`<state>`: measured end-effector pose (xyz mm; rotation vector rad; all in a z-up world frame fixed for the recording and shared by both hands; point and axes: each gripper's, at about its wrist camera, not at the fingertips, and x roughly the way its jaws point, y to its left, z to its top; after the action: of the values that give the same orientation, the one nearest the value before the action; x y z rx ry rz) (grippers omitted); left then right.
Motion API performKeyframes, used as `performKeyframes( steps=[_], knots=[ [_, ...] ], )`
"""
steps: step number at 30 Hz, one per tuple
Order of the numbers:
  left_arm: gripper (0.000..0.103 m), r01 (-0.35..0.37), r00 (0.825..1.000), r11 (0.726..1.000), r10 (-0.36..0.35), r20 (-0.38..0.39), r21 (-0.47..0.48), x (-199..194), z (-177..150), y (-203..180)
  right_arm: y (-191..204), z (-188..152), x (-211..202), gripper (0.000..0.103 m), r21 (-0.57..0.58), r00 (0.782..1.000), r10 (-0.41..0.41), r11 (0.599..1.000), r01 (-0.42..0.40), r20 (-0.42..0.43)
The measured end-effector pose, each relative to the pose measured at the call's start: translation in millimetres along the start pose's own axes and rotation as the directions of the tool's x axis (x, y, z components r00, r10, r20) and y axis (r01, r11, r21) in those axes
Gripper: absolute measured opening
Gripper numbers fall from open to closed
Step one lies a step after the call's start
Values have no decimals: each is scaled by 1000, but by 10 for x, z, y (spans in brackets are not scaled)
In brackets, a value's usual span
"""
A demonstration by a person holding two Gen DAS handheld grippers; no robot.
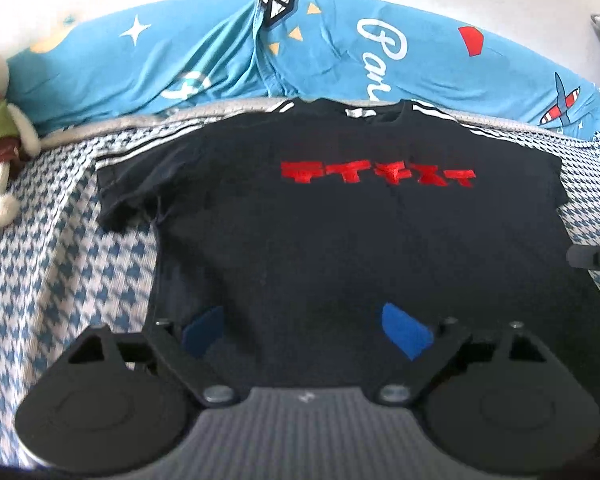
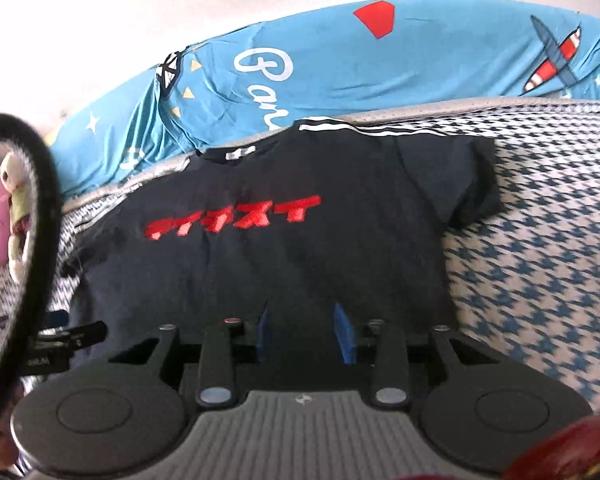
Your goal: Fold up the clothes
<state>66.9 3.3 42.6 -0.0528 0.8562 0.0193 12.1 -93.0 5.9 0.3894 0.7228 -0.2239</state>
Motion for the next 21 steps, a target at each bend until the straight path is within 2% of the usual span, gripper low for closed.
performKeyframes(
  steps=[6, 14, 21],
  knots=[
    [92, -14, 1000, 1000, 14, 16, 11, 209, 194, 14, 137, 129, 255, 35, 11, 999, 22, 1000, -22, 29],
    [93, -16, 1000, 999, 16, 2, -51, 440, 339, 46, 311, 218, 592, 35, 19, 998, 60, 998, -60, 9],
    [95, -30, 999, 995, 28, -22, -91, 618, 376, 53, 373, 259, 857, 35, 73, 996, 89, 993, -88, 0]
  ],
)
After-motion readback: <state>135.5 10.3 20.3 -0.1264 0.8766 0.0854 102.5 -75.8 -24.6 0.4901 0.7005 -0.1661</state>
